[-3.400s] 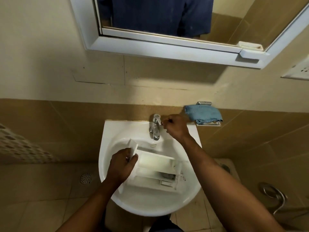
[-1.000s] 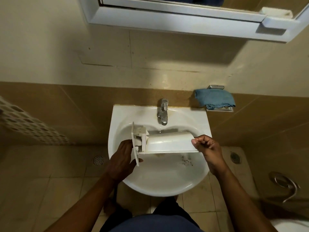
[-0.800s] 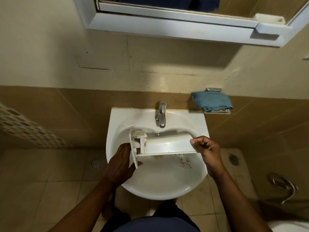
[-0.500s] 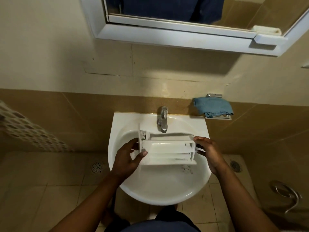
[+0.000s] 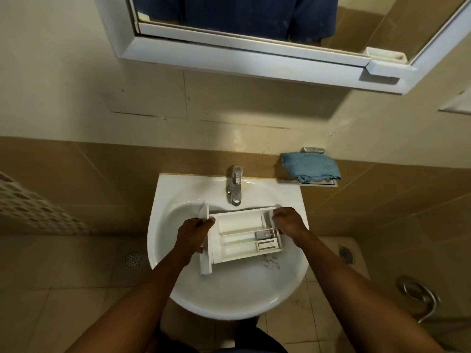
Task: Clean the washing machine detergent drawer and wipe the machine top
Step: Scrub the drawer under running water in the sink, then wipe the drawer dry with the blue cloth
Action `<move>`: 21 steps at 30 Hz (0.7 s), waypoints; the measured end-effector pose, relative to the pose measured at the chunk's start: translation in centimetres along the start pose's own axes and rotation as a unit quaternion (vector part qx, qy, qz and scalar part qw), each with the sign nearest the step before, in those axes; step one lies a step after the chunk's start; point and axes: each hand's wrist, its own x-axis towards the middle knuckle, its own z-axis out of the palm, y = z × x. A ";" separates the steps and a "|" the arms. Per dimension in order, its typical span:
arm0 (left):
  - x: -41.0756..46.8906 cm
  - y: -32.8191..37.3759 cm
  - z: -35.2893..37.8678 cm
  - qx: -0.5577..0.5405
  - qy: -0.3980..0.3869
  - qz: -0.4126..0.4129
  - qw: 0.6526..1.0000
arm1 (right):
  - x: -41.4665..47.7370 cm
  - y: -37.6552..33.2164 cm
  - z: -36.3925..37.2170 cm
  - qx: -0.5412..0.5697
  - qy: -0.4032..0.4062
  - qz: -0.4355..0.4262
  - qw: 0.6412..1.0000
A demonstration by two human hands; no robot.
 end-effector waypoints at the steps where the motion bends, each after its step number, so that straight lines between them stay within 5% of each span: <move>1: 0.2 -0.1 0.2 0.002 -0.001 -0.002 1.000 | 0.2 0.2 0.2 -0.035 -0.001 -0.012 0.999; 7: 1.1 0.3 0.8 0.016 0.001 -0.014 1.000 | 0.3 0.4 0.7 -0.128 -0.007 -0.019 0.992; 12: 2.2 0.4 1.0 0.031 0.009 -0.015 0.999 | -3.2 -0.8 1.7 -0.128 0.077 -0.159 0.976; 17: 3.0 -0.1 1.7 0.061 0.021 0.001 0.998 | -4.9 0.6 3.3 -0.242 -0.071 -0.230 0.940; 21: 2.9 1.0 2.0 0.190 0.074 0.060 0.977 | -5.5 -1.1 1.2 -0.192 0.006 -0.295 0.936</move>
